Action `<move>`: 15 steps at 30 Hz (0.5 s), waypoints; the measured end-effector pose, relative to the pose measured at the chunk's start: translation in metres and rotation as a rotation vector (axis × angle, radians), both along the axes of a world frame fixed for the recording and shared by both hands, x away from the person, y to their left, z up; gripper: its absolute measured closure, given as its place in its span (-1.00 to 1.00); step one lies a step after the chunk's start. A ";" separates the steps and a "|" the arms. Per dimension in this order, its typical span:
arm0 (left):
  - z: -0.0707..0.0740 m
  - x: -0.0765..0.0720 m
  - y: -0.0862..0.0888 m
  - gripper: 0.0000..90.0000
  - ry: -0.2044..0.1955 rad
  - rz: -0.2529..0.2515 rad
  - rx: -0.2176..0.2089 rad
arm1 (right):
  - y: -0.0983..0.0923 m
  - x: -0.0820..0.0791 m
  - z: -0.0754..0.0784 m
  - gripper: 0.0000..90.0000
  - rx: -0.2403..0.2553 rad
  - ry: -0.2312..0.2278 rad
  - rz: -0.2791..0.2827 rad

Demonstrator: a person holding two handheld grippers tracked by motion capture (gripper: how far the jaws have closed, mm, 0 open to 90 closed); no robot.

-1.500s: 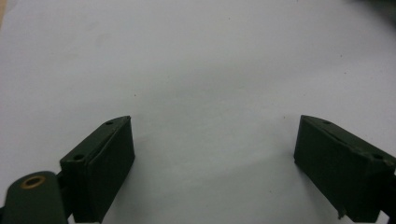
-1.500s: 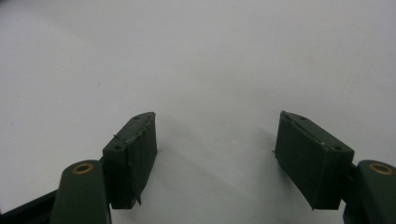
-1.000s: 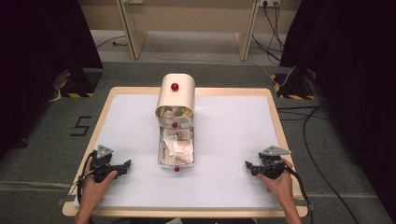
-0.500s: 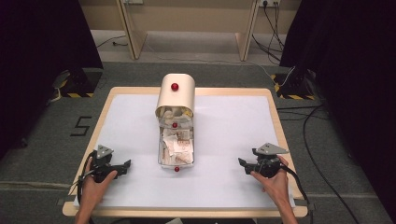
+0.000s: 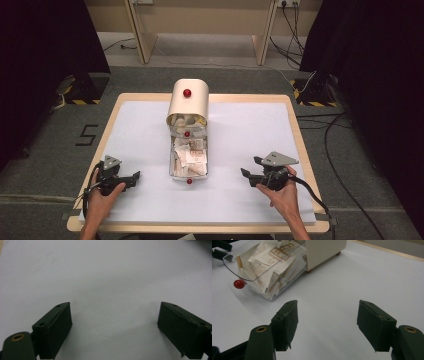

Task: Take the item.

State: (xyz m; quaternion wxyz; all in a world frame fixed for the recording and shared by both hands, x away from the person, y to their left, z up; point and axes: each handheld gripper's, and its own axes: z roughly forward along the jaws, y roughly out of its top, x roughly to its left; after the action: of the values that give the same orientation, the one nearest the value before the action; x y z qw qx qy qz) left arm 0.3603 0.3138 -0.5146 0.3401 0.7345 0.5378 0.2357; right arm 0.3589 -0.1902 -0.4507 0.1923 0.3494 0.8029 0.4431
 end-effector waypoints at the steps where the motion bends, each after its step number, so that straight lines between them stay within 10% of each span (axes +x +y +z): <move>1: 0.000 0.000 0.000 -0.75 0.000 0.000 0.000 | 0.003 0.000 0.001 -0.23 -0.005 -0.004 0.008; 15: 0.000 0.000 0.000 -0.75 0.000 0.000 0.000 | 0.037 -0.001 0.013 0.01 0.018 -0.044 0.098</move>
State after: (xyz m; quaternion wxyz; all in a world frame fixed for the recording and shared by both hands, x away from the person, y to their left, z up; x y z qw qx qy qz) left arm 0.3603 0.3138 -0.5146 0.3401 0.7346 0.5379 0.2355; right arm 0.3574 -0.1533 -0.4378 0.1847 0.3016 0.8105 0.4669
